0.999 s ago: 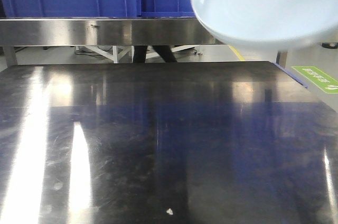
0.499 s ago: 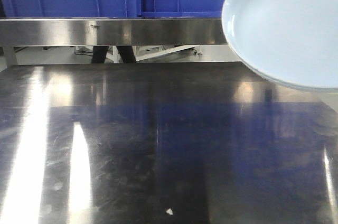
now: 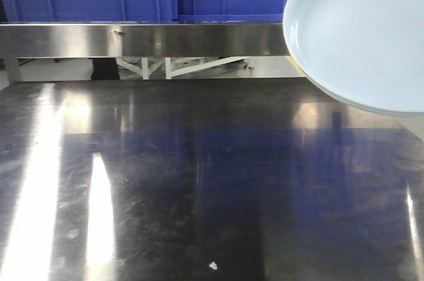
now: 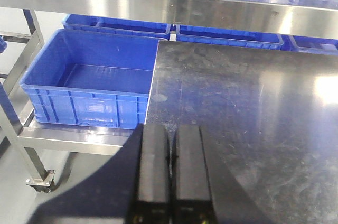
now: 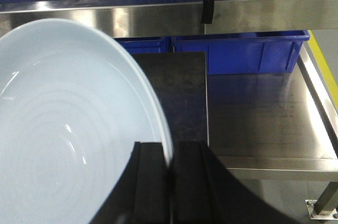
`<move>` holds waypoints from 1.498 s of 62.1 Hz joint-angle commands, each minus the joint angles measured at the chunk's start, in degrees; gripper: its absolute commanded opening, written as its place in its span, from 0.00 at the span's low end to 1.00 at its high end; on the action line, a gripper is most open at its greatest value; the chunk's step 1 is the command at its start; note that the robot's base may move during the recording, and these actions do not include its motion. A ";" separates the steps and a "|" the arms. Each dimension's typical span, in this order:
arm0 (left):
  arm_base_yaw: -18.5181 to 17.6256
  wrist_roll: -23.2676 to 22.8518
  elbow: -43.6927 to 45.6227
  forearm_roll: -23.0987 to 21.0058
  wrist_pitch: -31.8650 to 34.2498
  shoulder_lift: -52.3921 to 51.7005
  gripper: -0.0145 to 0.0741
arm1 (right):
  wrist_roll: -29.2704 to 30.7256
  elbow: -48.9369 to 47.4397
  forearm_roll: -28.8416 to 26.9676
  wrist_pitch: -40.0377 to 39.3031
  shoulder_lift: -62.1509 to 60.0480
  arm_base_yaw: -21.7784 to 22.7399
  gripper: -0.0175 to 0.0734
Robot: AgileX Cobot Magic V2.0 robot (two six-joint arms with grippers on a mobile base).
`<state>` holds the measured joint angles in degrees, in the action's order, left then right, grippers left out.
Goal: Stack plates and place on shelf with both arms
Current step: 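Raise the held plate stack up beside the right arm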
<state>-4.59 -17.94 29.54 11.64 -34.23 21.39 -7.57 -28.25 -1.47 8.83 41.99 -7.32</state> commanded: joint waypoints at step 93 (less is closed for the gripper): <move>-0.35 -0.13 1.63 0.43 4.84 0.26 0.26 | 0.19 -1.87 0.08 -6.12 -0.67 0.30 0.25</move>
<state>-4.59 -17.94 29.54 11.64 -34.23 21.39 -7.57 -28.25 -1.47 8.57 41.99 -7.32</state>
